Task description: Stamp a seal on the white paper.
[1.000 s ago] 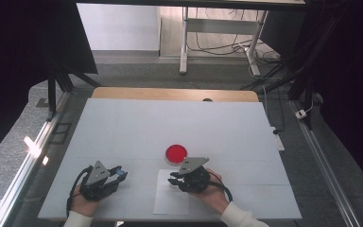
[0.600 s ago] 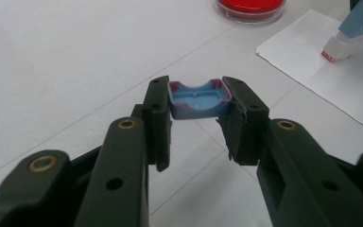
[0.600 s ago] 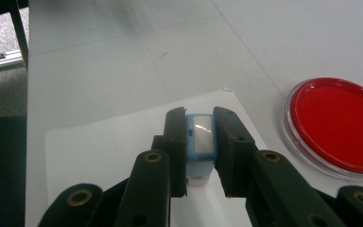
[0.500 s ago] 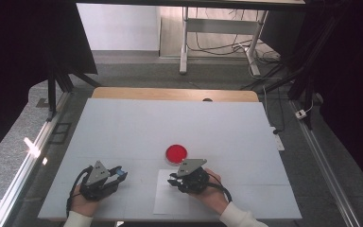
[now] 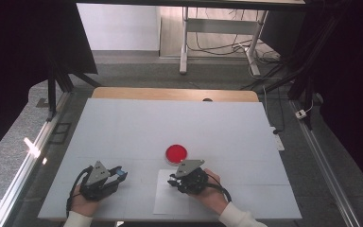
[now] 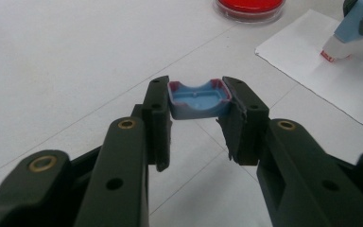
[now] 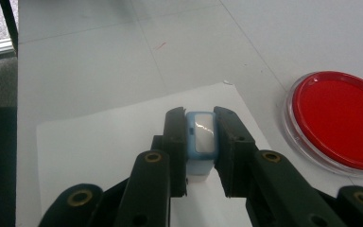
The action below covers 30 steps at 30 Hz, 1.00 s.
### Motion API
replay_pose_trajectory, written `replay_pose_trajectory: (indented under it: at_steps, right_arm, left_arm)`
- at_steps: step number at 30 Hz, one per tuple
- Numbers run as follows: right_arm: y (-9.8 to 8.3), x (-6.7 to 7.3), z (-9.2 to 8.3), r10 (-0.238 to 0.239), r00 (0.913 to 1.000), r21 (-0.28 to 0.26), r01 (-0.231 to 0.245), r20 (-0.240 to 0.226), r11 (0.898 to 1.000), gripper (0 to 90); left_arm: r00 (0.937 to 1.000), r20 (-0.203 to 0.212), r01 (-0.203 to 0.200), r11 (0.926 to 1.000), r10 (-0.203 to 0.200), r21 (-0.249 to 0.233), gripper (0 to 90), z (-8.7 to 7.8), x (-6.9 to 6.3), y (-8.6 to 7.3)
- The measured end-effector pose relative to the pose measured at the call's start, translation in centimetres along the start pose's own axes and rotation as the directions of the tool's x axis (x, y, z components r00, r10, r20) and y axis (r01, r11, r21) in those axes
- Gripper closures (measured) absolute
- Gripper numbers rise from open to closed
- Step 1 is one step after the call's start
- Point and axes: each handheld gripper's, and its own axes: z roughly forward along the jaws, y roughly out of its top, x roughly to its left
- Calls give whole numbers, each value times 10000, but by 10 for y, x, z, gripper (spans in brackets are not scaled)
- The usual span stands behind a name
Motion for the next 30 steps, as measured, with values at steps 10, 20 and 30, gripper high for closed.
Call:
replay_pose_trajectory:
  at_steps: [10, 20, 30]
  right_arm:
    - [1, -1, 2, 113, 9999, 215, -111, -110, 9997, 753]
    - [5, 2, 3, -27, 10000, 643, 27, 0, 9979, 757]
    - [4, 1, 3, 70, 10000, 573, -66, -57, 9983, 758]
  left_arm:
    - [10000, -38, 2, 10000, -2, 4, 645, 0, 0, 0]
    - [10000, -73, 14, 10000, -14, 10, 645, 0, 0, 0]
    - [9999, -121, 63, 10000, -63, 1, 644, -1, 0, -1]
